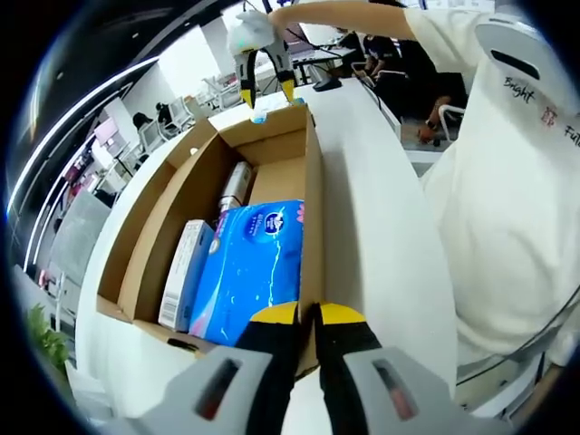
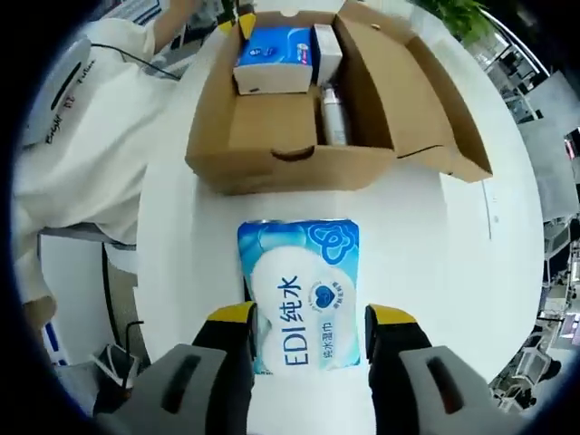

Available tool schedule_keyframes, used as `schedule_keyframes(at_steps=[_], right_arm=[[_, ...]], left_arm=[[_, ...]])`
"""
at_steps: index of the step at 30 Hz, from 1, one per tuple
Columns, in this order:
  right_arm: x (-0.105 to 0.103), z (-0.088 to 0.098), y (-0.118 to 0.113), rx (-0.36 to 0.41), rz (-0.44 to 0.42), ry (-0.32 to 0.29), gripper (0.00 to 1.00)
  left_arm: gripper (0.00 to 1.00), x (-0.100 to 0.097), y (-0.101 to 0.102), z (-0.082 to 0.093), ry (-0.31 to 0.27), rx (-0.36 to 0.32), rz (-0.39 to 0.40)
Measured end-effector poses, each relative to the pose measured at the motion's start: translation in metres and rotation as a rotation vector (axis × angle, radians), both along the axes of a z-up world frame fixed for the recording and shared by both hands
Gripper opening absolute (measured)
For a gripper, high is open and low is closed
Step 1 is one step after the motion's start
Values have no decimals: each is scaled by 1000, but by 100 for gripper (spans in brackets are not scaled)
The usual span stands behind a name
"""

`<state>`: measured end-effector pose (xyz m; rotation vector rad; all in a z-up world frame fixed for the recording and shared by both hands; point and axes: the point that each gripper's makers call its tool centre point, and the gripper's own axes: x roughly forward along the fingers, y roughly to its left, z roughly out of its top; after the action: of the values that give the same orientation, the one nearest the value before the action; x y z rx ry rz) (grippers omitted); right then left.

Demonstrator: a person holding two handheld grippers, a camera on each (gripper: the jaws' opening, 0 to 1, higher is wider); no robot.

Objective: Operate the shoe box by opening the lid, removing the specified soft item, and placing it in the target area until the item is outside and the box remains undamaged.

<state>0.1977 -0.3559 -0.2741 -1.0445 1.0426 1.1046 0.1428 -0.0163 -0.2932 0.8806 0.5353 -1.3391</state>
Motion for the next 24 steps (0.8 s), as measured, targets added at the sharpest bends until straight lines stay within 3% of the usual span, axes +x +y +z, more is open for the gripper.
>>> schedule_keyframes(at_steps=[2, 5, 9, 13, 17, 20, 24], right_arm=[[0, 4, 7, 62, -30, -4, 48], [3, 7, 10, 84, -49, -21, 48], [8, 10, 15, 152, -137, -25, 48], [12, 14, 20, 206, -143, -66, 46], [12, 18, 32, 313, -162, -74, 41], [21, 27, 38, 384, -155, -160, 36], [22, 43, 48, 488, -179, -221, 37]], left_arm=[[6, 0, 0, 0, 0, 1, 0], [6, 0, 0, 0, -2, -2, 1], [6, 0, 1, 0, -4, -4, 2], [6, 0, 1, 0, -4, -5, 3], [6, 0, 1, 0, -2, -2, 2], [6, 1, 1, -1, -4, -3, 2], [6, 1, 0, -1, -2, 0, 2]])
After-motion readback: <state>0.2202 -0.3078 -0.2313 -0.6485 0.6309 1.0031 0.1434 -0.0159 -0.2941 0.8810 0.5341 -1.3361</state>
